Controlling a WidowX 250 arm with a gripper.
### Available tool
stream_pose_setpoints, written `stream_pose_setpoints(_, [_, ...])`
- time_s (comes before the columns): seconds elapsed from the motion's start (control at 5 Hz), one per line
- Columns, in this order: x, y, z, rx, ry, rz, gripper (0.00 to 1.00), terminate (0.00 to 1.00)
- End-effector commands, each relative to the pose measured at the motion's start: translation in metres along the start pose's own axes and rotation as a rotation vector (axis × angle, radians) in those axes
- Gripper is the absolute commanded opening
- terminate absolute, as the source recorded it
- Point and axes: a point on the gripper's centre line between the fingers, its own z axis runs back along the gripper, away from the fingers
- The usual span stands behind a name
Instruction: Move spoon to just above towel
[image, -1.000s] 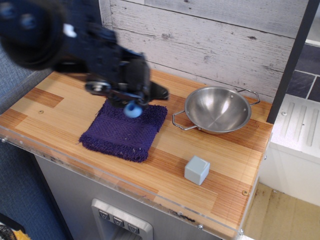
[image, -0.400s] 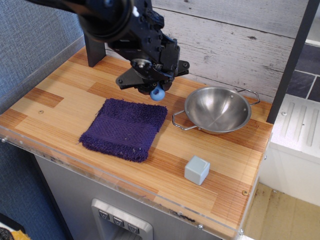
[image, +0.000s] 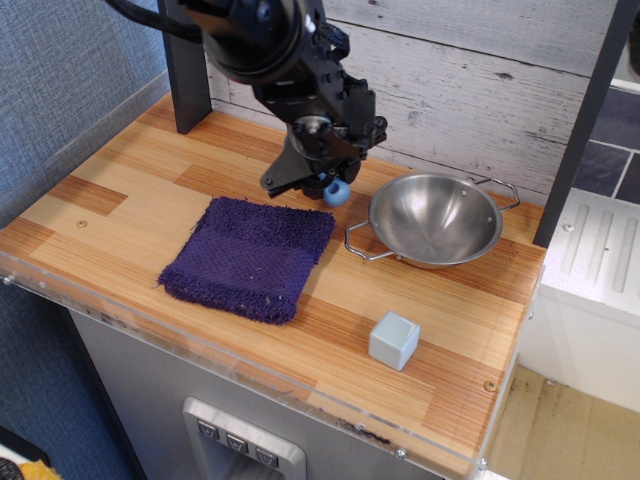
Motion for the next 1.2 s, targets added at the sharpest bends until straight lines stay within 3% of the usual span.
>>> stream_pose_setpoints(0.0, [-0.007,-0.036,0.004,-0.046,-0.008,0.095,0.00,0.00])
stream_pose_setpoints(0.2, [-0.010,-0.038,0.006,-0.048,-0.004,0.101,0.00,0.00])
stream_pose_setpoints(0.4, [-0.010,-0.037,0.009,-0.051,0.008,0.113,1.00,0.00])
stream_pose_setpoints(1.0, [-0.008,-0.038,0.026,-0.087,-0.009,0.074,1.00,0.00])
